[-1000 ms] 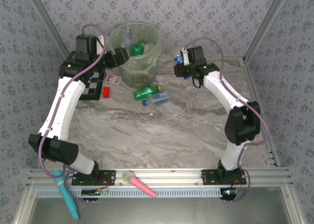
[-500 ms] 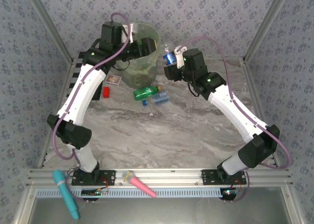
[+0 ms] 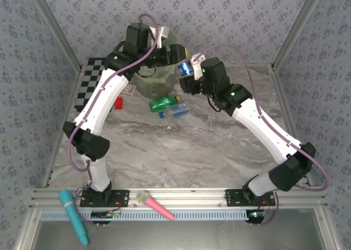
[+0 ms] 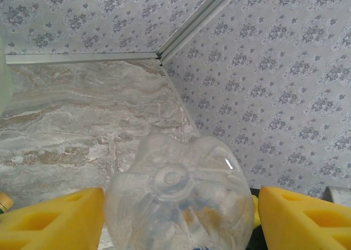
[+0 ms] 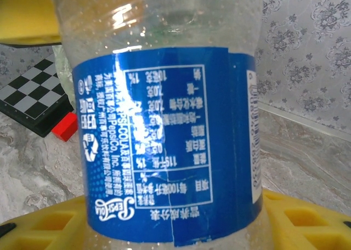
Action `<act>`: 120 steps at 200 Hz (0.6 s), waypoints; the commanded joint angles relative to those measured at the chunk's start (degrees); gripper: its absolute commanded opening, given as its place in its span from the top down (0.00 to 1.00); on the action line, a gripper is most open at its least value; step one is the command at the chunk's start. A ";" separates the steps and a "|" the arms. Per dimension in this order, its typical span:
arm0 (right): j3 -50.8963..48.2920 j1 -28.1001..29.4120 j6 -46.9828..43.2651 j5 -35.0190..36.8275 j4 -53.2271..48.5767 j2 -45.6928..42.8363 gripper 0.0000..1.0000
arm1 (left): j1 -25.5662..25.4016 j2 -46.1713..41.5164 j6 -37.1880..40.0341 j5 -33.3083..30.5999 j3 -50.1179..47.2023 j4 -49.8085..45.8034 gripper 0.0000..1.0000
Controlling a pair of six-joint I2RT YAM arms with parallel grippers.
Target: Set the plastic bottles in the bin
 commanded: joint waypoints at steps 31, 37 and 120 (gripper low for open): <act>-0.11 0.94 -0.39 0.37 0.06 -2.16 0.39 | -0.82 0.97 -0.34 3.47 2.09 -1.16 0.28; -0.11 1.03 -0.39 0.27 0.10 -2.24 0.39 | -0.85 1.06 -0.28 3.40 2.18 -1.13 0.25; -0.29 1.71 0.17 0.81 0.69 -2.69 0.34 | -0.85 2.29 0.03 3.44 4.66 -2.13 0.36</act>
